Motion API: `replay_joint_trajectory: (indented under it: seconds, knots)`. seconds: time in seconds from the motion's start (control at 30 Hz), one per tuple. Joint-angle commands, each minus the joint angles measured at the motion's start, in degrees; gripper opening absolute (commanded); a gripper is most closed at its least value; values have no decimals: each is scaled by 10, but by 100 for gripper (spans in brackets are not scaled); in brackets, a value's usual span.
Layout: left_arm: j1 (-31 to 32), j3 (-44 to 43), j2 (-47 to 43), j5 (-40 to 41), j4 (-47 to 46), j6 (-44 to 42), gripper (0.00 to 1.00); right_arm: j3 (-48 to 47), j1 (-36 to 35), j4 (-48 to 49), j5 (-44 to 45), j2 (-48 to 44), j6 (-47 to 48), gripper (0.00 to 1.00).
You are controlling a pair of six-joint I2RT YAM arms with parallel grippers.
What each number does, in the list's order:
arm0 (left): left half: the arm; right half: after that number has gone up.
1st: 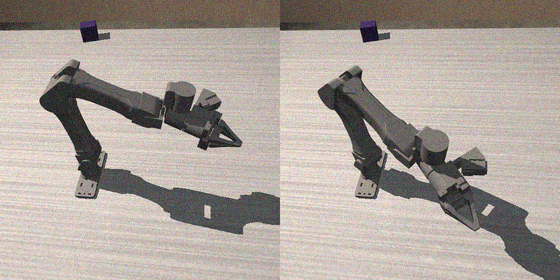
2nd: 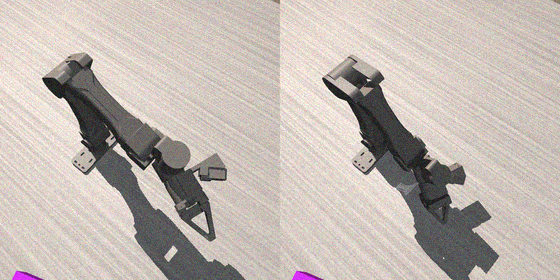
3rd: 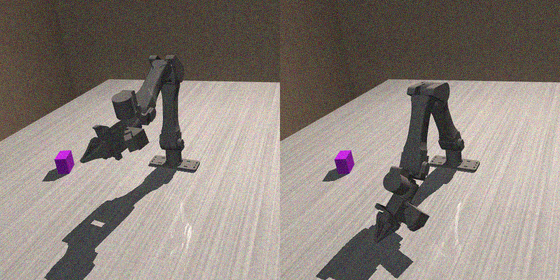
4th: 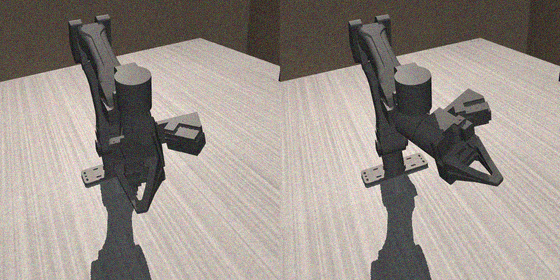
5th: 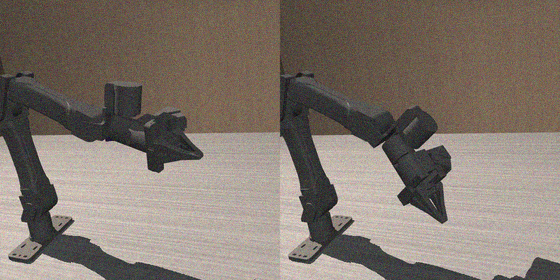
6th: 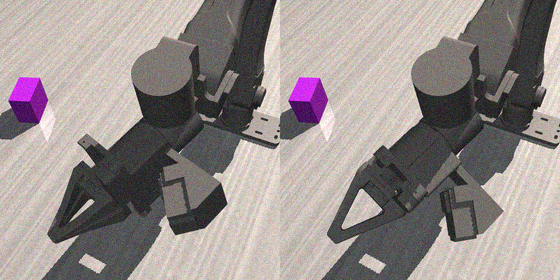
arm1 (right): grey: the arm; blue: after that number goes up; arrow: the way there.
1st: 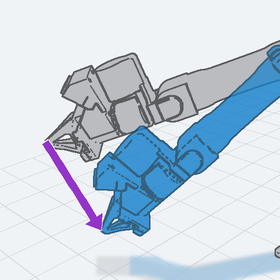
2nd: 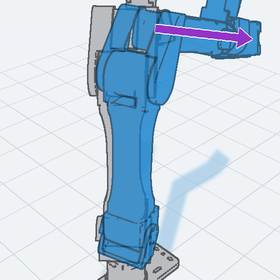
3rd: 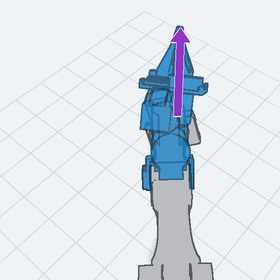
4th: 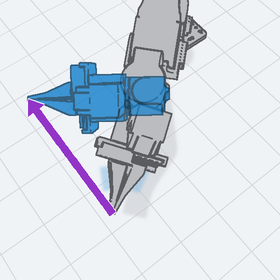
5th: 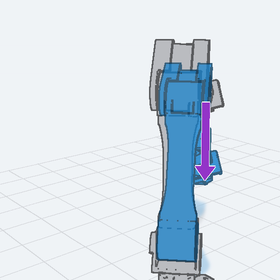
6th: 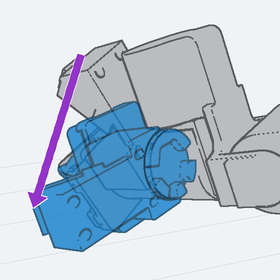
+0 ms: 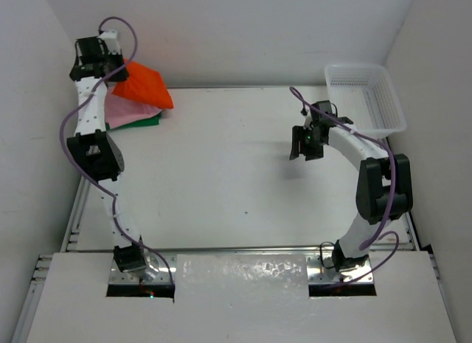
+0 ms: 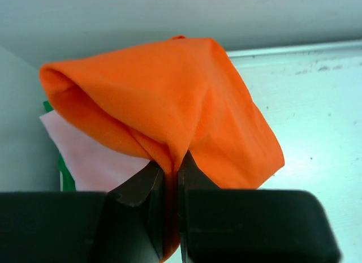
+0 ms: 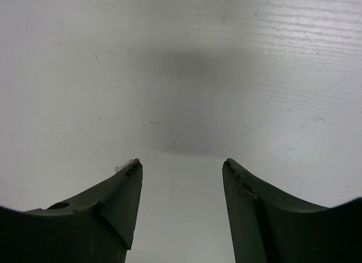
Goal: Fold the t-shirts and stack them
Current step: Put the neatly folded tshirt into the corner of the board with the left arm
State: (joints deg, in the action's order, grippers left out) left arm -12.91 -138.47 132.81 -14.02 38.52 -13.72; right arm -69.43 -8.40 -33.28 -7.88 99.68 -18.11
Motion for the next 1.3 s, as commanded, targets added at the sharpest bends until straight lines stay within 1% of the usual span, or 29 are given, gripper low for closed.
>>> replay_joint_trajectory:
  seconds: [0.0,0.07,0.1,0.13,0.23,0.3,0.4,0.5,0.67,0.77,0.8,0.83,0.87,0.9,0.93,0.97,1.0,1.03,1.1,1.13,1.27]
  knots:
    - [-50,-29,-34,-108,-42,60,0,2,-2,-5,9,-23,7,57]
    - [-69,-22,-26,-133,-42,64,0,-4,-3,-11,12,-19,9,57]
    - [-74,-3,-19,-149,-45,62,0,-9,-2,-13,12,-17,11,57]
    - [-77,5,-13,-177,-47,60,0,-11,-2,-14,13,-12,11,57]
    - [-79,30,16,-193,-42,29,0,-25,-2,-21,13,-5,14,57]
    - [-81,38,45,-168,-45,16,0,-32,-2,-25,13,-3,14,57]
    - [-97,18,88,-148,-61,14,0,-34,-3,-26,10,-2,14,57]
    - [-107,-7,119,-95,-71,4,0,-34,-3,-28,11,-1,14,57]
    - [-111,-3,136,17,-115,-8,0,-41,-4,-32,7,3,10,57]
    - [-116,0,129,43,-126,-2,1,-43,-4,-34,6,-1,10,57]
    - [-116,3,126,46,-129,-3,4,-42,-4,-34,7,-2,10,57]
    - [-116,8,120,50,-129,-7,9,-42,-4,-33,7,-3,11,57]
    - [-116,13,116,50,-128,-8,23,-42,-4,-34,7,-4,11,57]
    - [-116,17,111,50,-127,-10,33,-42,-4,-34,8,-3,12,57]
    - [-116,32,98,49,-129,-12,38,-43,-4,-34,7,-3,11,57]
    - [-116,40,90,57,-130,-14,46,-44,-4,-33,6,-3,11,58]
    - [-116,45,84,64,-133,-15,50,-44,-4,-32,3,-3,11,58]
    - [-116,47,76,80,-132,-15,58,-45,-4,-31,2,-3,11,58]
    - [-116,45,60,101,-130,-16,61,-44,-4,-29,-1,-3,11,58]
    - [-116,45,53,110,-130,-16,65,-43,-4,-28,-1,-3,11,58]
    - [-113,52,10,105,-129,3,69,-37,-4,-25,-4,-4,11,58]
